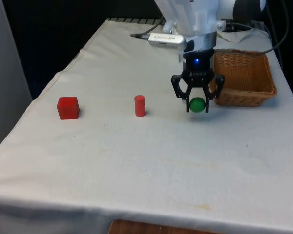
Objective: Pick up the object to the left of the cylinder and place it into the basket.
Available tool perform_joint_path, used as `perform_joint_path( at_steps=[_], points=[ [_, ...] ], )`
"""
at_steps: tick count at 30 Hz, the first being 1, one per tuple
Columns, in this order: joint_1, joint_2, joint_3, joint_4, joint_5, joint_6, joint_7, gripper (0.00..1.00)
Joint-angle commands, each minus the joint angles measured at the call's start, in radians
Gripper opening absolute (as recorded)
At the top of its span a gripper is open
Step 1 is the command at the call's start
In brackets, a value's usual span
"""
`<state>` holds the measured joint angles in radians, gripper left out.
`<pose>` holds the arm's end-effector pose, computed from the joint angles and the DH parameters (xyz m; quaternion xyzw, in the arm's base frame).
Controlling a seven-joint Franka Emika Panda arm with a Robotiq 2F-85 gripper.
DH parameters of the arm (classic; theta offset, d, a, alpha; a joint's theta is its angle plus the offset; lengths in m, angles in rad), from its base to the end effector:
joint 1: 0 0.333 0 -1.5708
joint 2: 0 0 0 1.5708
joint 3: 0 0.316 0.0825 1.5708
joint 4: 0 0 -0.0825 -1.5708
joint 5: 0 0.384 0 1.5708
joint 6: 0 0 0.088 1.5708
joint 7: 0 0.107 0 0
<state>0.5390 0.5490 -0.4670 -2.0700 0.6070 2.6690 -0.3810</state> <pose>0.5960 0.0296 0.1997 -0.9964 -0.0016 -0.0813 0.0254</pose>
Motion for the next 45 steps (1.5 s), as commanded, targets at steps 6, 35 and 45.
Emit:
perform_joint_path(
  at_steps=[6,35,45],
  points=[
    [0.011,-0.046,-0.009,-0.034,-0.019,0.0,0.01,0.0],
    [0.023,-0.19,-0.019,-0.068,-0.206,-0.055,0.123,0.0],
    [0.033,-0.25,-0.01,-0.101,-0.305,-0.058,0.193,0.0]
  ],
)
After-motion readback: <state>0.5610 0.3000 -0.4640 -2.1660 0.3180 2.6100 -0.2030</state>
